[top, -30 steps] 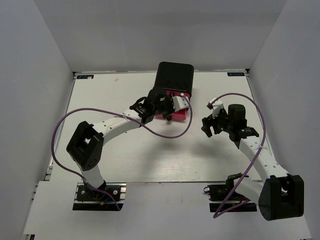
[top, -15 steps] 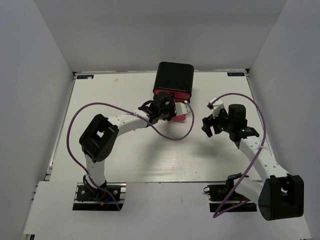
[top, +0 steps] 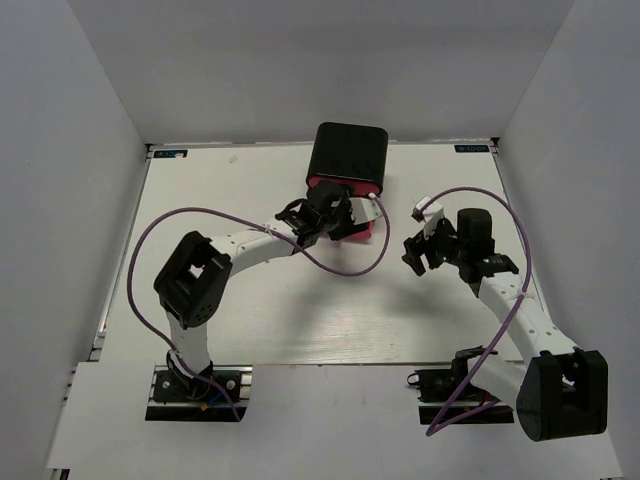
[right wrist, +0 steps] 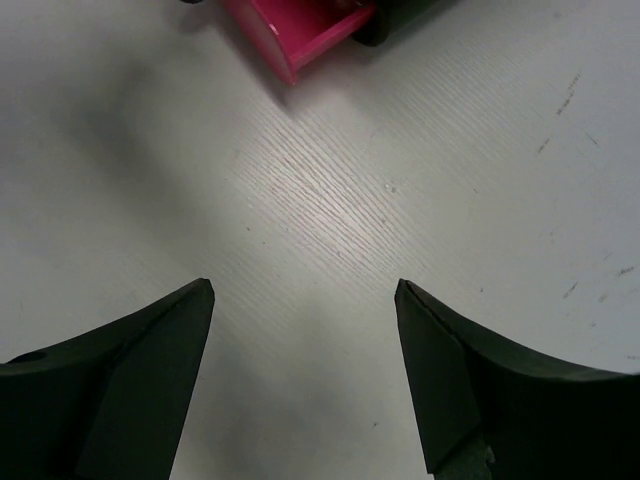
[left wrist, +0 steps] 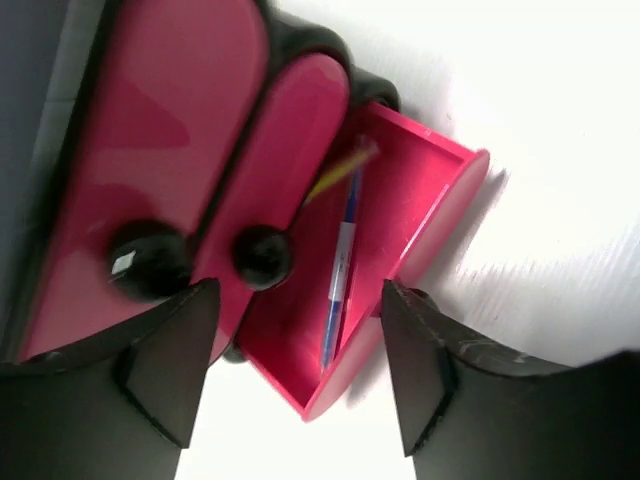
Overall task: Sort the stationery into containers
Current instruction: Place the pen in the drawer, then close the drawer in the storage box.
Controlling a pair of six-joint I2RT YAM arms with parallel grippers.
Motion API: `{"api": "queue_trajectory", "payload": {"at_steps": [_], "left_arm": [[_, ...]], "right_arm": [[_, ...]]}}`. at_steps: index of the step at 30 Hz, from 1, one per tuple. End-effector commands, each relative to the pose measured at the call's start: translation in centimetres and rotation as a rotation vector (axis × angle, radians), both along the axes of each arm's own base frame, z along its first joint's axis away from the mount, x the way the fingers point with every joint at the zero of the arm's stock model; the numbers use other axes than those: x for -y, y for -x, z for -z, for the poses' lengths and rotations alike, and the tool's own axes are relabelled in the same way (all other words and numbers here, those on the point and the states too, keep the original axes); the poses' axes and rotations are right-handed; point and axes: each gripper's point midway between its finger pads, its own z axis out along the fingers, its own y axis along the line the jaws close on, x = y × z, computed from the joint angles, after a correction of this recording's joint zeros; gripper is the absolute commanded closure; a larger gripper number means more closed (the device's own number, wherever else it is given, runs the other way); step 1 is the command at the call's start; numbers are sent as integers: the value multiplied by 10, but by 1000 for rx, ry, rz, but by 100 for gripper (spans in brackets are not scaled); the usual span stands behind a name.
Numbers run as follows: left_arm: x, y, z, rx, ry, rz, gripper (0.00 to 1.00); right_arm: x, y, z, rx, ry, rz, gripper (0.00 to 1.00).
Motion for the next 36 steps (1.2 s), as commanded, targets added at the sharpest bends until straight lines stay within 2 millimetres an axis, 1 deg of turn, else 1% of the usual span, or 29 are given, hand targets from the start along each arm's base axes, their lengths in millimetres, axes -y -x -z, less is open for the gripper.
{"api": "queue_trajectory", "payload": {"at_steps": [1,2,3,4,6,7,8,9,10,11,12,13,14,15,16,18,19,21,22,23,24,25,27,29,32,33,34,35,36], "left_arm": [[-6,-5,-104,131,230,-93,25],[-7,-1,-109,113,266,-108,31],[-11,6,-124,78,340,-138,43],[-13,11,-130,49,379,-157,71],[-28,15,-139,-2,460,-255,94],[-39,23,-153,-58,574,-346,100],[-50,29,-143,-95,604,-416,100],[-62,34,-140,-122,636,-490,100],[-67,42,-140,-184,736,-555,100],[-82,57,-134,-209,773,-591,100],[-88,66,-126,-244,805,-614,100],[-97,79,-98,-292,809,-648,100],[-103,92,-106,-333,917,-669,100],[-108,100,-97,-368,945,-694,100],[-117,112,-69,-414,934,-734,100],[-124,126,-58,-489,1012,-789,100],[-132,136,-52,-505,1036,-800,100],[-139,146,-46,-543,1079,-827,100],[-143,152,-39,-557,1081,-841,100],[-148,158,-42,-564,1102,-843,100],[-152,159,-41,-567,1122,-867,100],[-157,162,-39,-568,1127,-884,100],[-166,166,-42,-562,1152,-919,98],[-173,169,-38,-561,1159,-951,98],[-177,175,-40,-576,1184,-960,97],[-177,179,-31,-586,1159,-966,97],[-178,180,-33,-591,1170,-969,95],[-179,182,-31,-596,1177,-972,95],[-180,183,-28,-599,1164,-980,95]], "right_arm": [[-15,11,-7,71,1,-181,23],[-32,24,-10,87,-54,-303,31],[-33,30,-7,143,3,-407,60],[-46,41,-11,163,-46,-503,74],[-54,45,-12,238,-21,-625,97],[-58,48,-12,233,-42,-664,97],[-63,49,-14,253,-47,-708,97],[-67,41,-14,253,-44,-730,96],[-68,39,-14,250,-40,-739,96],[-70,37,-13,253,-31,-754,96],[-76,28,-11,243,-25,-772,96],[-80,24,-11,259,-15,-791,96],[-86,16,-6,247,11,-797,96],[-92,18,-6,256,26,-814,96],[-98,10,-3,257,32,-810,97],[-106,-8,0,291,95,-784,97],[-116,-9,5,273,94,-785,95],[-122,-26,12,285,148,-736,95],[-126,-32,24,267,186,-718,93],[-130,-33,28,259,193,-706,93],[-138,-44,22,319,202,-693,93],[-139,-47,36,306,253,-672,93],[-146,-59,31,349,266,-645,93],[-150,-71,40,321,291,-587,93],[-151,-92,53,308,345,-515,92],[-153,-93,54,315,354,-512,91],[-156,-99,51,345,353,-499,91],[-151,-103,60,332,386,-473,91],[-155,-109,57,342,387,-465,91]]}}
